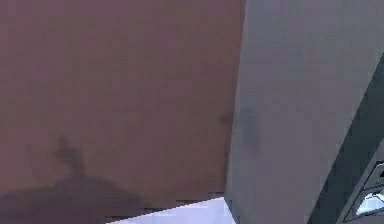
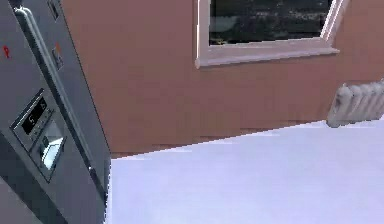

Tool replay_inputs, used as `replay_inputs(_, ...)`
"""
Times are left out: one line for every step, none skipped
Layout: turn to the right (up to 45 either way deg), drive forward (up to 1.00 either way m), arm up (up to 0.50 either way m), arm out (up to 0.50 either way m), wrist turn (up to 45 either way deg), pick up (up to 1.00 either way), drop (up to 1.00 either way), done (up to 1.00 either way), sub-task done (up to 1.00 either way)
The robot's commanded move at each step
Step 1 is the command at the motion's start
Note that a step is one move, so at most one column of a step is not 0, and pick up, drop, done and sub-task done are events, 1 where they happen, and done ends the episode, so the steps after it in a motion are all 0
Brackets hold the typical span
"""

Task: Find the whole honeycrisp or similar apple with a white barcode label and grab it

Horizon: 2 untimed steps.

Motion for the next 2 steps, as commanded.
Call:
replay_inputs(-45.0, 0.0, 0.0, 0.0, 0.0, 0.0, 0.0, 0.0, 0.0)
replay_inputs(-45.0, 0.0, 0.0, 0.0, 0.0, 0.0, 0.0, 0.0, 0.0)
